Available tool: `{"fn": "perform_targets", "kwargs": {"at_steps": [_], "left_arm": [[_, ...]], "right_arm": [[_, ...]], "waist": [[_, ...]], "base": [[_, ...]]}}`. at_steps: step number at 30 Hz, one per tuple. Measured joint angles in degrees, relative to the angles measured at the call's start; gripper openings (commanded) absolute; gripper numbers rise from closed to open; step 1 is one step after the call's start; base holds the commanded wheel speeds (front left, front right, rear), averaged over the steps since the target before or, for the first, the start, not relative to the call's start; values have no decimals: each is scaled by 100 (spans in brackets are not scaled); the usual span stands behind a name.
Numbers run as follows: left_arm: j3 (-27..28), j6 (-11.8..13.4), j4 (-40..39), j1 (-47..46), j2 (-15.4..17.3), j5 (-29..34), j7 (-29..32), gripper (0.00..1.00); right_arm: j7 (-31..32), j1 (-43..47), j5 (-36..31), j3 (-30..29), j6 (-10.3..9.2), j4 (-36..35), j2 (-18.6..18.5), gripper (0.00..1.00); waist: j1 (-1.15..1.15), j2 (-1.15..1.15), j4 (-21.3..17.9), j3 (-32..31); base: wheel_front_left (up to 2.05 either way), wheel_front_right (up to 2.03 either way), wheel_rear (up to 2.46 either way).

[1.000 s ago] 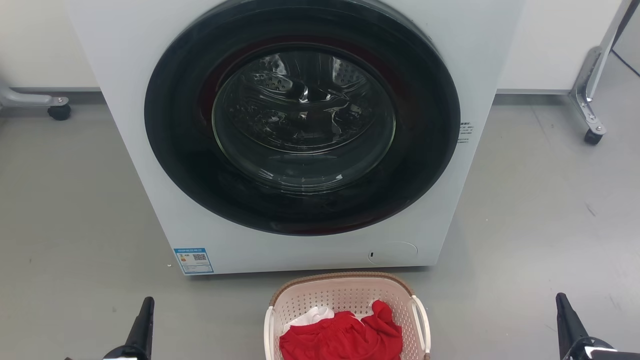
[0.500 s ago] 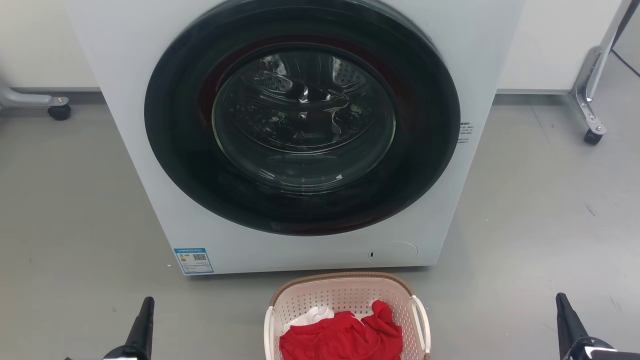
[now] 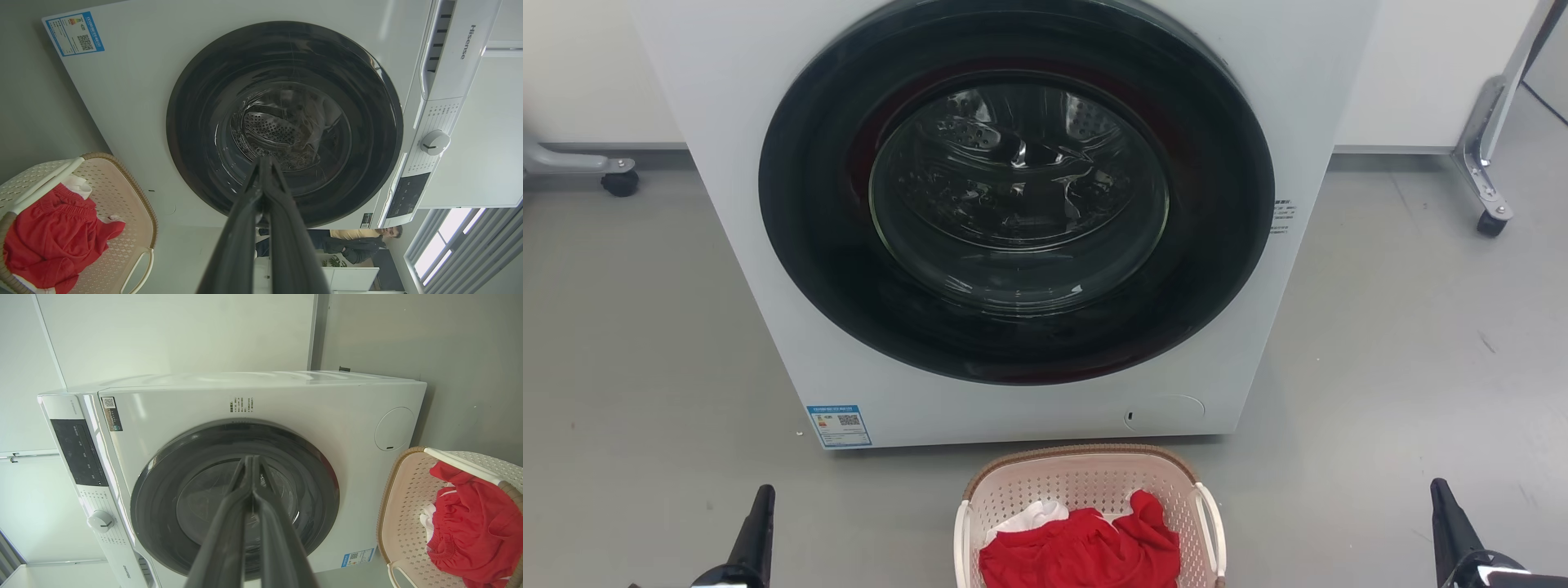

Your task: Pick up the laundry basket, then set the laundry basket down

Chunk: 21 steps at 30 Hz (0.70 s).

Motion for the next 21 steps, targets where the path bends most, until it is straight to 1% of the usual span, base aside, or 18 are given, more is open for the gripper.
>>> {"fn": "perform_targets", "kwargs": {"at_steps": [21], "left_arm": [[0,0,-1,0,0,0,0,0]], "right_arm": [[0,0,0,0,0,-1,0,0]], "waist": [[0,0,0,0]], "base": [[0,0,0]]}}
